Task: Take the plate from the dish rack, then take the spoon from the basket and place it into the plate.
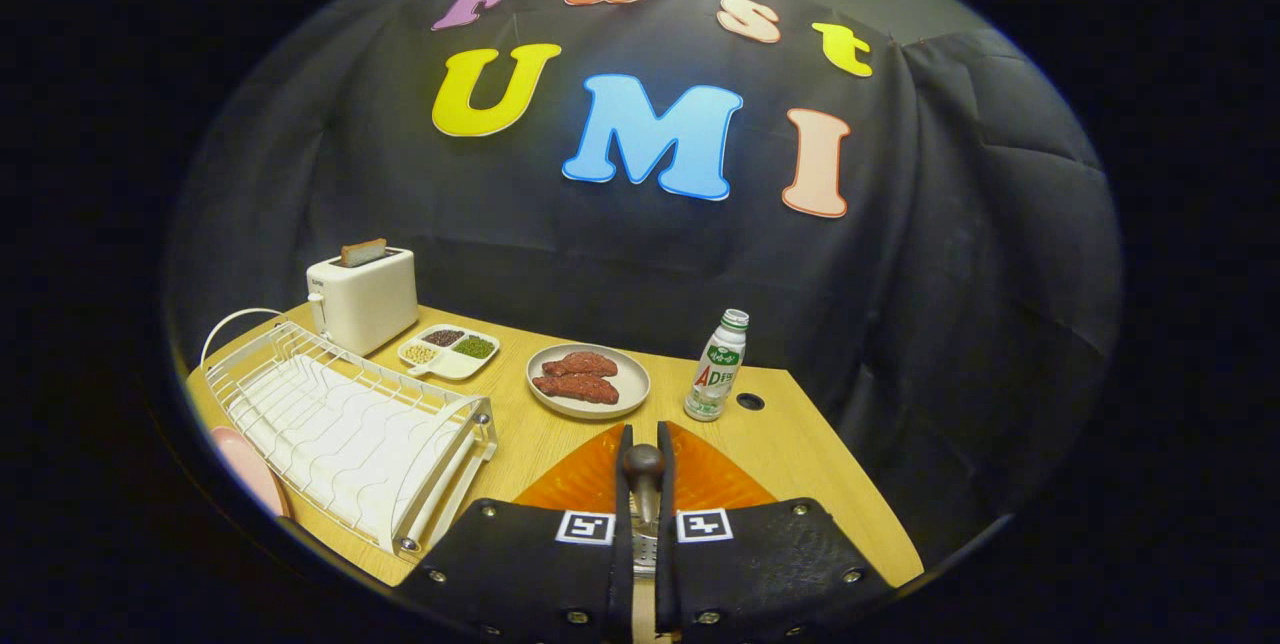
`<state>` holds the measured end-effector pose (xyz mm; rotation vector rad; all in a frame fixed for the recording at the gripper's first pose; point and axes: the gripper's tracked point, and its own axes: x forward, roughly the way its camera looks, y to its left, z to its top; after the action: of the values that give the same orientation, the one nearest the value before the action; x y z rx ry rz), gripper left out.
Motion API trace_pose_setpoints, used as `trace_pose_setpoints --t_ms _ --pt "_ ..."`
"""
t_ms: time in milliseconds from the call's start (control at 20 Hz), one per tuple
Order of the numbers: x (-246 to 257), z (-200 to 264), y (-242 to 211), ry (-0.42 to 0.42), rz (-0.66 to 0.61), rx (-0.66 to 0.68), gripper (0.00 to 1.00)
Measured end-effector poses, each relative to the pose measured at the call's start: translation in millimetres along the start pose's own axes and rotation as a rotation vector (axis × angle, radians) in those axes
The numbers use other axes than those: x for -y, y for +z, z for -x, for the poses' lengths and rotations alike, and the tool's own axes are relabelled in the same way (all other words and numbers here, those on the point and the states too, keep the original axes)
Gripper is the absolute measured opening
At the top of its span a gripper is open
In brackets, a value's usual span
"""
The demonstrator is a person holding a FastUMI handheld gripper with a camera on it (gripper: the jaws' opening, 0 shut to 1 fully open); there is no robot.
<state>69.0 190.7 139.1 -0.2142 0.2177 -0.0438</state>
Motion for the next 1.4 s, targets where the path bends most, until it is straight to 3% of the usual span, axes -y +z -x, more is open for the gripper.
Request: trace_pose_setpoints --t_ms 300,650,1000,1400 --pt "-41.9 39.0 66.7 0.008 0.078 0.075 0.08" --pt "-189.8 104.0 99.8 0.215 0.021 0.103 0.08" --pt "-328.0 179.5 81.8 0.425 0.012 0.077 0.08" --pt "-409.5 197.8 23.4 0.49 0.021 -0.032 0.08"
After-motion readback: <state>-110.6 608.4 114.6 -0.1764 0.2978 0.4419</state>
